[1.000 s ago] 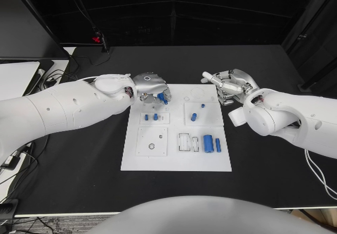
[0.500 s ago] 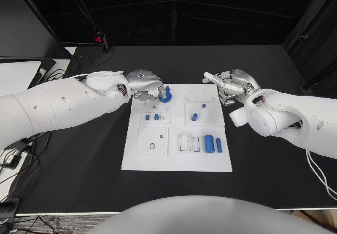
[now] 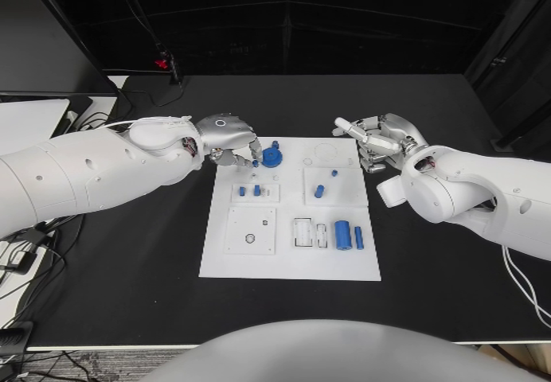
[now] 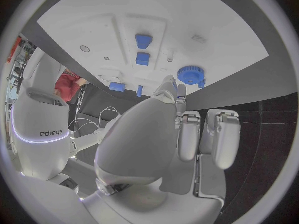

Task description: Assemble the parts on the task board

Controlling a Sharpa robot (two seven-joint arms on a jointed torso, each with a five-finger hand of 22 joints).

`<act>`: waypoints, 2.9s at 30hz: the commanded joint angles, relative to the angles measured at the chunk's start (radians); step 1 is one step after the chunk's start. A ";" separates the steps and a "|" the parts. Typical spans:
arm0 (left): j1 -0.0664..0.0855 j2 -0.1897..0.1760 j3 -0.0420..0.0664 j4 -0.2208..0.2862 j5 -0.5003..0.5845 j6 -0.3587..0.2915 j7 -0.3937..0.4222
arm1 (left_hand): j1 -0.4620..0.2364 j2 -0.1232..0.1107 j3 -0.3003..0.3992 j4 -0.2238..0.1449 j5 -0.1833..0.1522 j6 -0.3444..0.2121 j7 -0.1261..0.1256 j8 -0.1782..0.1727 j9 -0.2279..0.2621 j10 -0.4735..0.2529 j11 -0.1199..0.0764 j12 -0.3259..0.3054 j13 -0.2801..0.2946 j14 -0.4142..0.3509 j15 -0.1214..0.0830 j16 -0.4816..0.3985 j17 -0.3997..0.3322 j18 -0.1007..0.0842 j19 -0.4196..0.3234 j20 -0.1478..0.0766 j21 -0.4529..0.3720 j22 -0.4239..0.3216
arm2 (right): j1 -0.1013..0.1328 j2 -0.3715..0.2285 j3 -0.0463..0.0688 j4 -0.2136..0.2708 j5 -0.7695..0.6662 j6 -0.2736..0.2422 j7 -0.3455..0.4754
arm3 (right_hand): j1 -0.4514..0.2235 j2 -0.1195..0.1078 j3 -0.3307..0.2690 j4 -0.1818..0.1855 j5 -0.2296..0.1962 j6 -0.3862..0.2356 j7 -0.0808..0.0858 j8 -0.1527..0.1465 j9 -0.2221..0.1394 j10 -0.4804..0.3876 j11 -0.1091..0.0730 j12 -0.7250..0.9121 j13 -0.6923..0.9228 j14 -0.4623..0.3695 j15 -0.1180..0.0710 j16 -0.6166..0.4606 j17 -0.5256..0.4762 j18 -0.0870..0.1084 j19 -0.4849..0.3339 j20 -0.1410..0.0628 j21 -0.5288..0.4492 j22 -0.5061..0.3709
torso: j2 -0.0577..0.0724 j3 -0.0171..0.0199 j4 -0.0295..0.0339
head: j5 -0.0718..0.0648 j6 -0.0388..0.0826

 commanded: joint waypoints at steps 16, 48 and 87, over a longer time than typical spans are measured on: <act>0.001 0.004 0.000 -0.015 -0.005 0.111 -0.032 | -0.013 0.001 0.014 -0.001 -0.002 0.001 -0.001 -0.005 -0.001 0.002 -0.001 -0.016 -0.002 0.106 -0.007 0.001 0.264 -0.006 0.104 -0.008 0.003 0.263 | 0.000 -0.002 0.000 0.004 0.001 0.000 0.006 | 0.001 0.011 -0.004 0.000 0.003 -0.004 -0.002 0.004 -0.001 0.108 -0.004 0.003 0.263 0.108 -0.002 0.002 0.263 0.004 0.035 -0.003 -0.005 0.228 | 0.001 0.0001 -0.0014 | 0.001 0.000; -0.005 0.029 0.000 -0.044 -0.004 0.155 -0.024 | -0.020 -0.003 0.018 0.000 -0.005 -0.001 0.000 -0.009 -0.002 0.001 0.001 -0.022 -0.001 0.106 -0.007 0.001 0.264 -0.006 0.104 -0.008 0.003 0.263 | 0.000 0.000 0.000 0.004 0.001 0.002 0.008 | 0.002 0.011 -0.006 0.000 0.004 -0.005 -0.002 0.005 -0.001 0.108 -0.004 0.003 0.263 0.108 -0.002 0.002 0.263 0.004 0.035 -0.003 -0.006 0.228 | 0.002 0.0001 -0.0016 | -0.007 0.000; -0.013 0.057 0.000 -0.071 -0.004 0.192 -0.018 | -0.023 -0.002 0.023 -0.001 -0.005 0.001 0.000 -0.010 -0.002 0.005 0.001 -0.023 -0.001 0.106 -0.007 0.001 0.264 -0.004 0.100 -0.007 -0.004 0.260 | 0.000 0.001 0.001 0.005 0.001 0.002 0.007 | 0.003 0.012 -0.006 -0.001 0.004 -0.006 -0.002 0.005 -0.002 0.108 -0.004 0.003 0.263 0.108 -0.002 0.002 0.263 0.004 0.035 -0.003 -0.006 0.227 | 0.000 0.0001 -0.0012 | -0.011 0.000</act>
